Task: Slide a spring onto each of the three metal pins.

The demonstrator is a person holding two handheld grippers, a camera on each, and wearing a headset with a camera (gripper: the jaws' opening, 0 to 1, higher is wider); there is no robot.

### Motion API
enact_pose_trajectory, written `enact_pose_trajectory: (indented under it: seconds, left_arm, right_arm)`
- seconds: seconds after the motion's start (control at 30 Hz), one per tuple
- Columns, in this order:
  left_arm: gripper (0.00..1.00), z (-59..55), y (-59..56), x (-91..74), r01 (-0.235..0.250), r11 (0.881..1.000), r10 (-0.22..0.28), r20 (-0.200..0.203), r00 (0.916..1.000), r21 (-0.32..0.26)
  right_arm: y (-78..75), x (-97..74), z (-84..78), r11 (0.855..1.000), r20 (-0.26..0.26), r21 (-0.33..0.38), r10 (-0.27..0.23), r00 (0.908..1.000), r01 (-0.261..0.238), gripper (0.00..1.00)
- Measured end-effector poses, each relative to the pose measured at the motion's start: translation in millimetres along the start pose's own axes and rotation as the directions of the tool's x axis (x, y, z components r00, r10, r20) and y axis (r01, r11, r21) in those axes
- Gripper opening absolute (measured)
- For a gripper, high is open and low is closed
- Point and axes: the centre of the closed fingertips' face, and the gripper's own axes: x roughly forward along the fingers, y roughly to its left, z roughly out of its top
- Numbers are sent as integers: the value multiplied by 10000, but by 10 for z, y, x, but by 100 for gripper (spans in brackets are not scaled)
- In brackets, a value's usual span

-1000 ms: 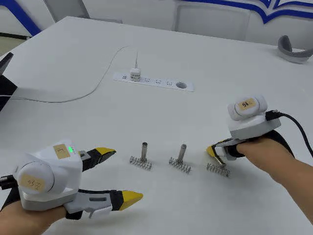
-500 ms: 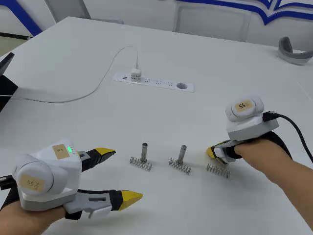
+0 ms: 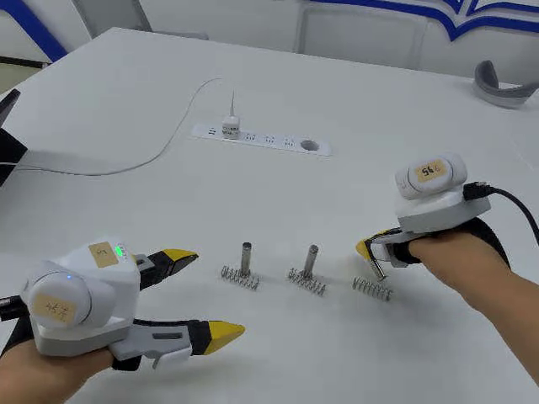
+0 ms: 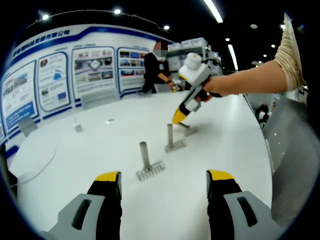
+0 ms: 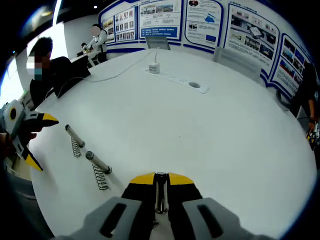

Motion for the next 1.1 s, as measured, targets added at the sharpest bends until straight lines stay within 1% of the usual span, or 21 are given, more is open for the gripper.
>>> enact_pose_trajectory:
  seconds: [0.17, 0.37, 0.53, 0.77, 1.0, 1.1]
  left_arm:
    - [70, 23, -17, 1, 42, 10000, -42, 42, 10000, 69]
    - [70, 30, -25, -8, 45, 10000, -45, 51, 10000, 87]
    - [70, 41, -19, -15, 13, 9999, -14, 81, 10000, 103]
    - [70, 54, -33, -6, 48, 9999, -49, 95, 9999, 135]
    - [70, 62, -34, -10, 23, 9999, -25, 119, 9999, 145]
    - [70, 61, -42, -15, 22, 9999, -24, 114, 9999, 146]
  right_arm:
    - [42, -111, 17, 10000, 241, -43, -80, 9997, 81, 9]
    - [93, -201, 6, 9999, 423, -24, -116, 9990, 117, 9]
    - [101, -270, -2, 9998, 672, -31, -212, 9975, 214, 9]
    - [117, -321, -53, 9998, 677, 7, -202, 9975, 202, 9]
    - [98, -366, -110, 9997, 776, 177, -201, 9968, 187, 9]
    - [94, -367, -115, 9998, 793, 132, -179, 9967, 169, 9]
